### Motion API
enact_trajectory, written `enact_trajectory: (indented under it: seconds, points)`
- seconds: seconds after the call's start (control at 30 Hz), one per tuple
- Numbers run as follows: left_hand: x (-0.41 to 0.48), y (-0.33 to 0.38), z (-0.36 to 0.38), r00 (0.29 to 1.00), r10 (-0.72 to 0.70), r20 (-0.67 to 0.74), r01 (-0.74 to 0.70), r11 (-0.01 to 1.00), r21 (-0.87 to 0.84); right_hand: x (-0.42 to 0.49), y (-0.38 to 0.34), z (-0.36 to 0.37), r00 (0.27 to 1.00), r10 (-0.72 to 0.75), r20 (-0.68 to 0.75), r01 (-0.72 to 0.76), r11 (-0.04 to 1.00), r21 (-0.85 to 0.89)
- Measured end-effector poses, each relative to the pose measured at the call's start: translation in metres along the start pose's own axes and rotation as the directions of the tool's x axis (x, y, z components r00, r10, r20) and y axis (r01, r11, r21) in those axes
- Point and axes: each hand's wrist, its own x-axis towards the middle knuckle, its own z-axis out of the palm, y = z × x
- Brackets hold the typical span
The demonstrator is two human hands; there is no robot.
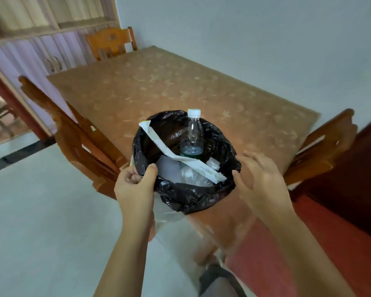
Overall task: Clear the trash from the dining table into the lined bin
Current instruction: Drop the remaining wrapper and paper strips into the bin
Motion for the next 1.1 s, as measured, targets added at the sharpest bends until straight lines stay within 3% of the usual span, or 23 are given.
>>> enact_trajectory:
  seconds: [0.17, 0.43, 0.87, 1.1]
  points:
    - [-0.020, 0.000, -0.056, 0.988, -0.062, 0.145, 0.058, 0.998, 0.038, -0.083, -0.043, -0.005, 0.989, 0.129, -0.078, -0.132, 0.991, -0.033]
    - [-0.068, 0.000, -0.141, 0.946, -0.146, 0.290, 0.140, 0.989, 0.040, -0.191, -0.093, -0.012, 0.976, 0.176, -0.132, -0.186, 0.980, -0.071]
    - [-0.137, -0.017, -0.323, 0.943, -0.240, 0.231, 0.201, 0.963, 0.180, -0.364, -0.181, -0.005, 0.957, 0.289, -0.037, -0.290, 0.957, -0.018]
    - [-0.109, -0.038, -0.394, 0.907, -0.327, 0.265, 0.267, 0.934, 0.238, -0.393, -0.239, 0.029, 0.948, 0.318, -0.019, -0.318, 0.947, -0.037]
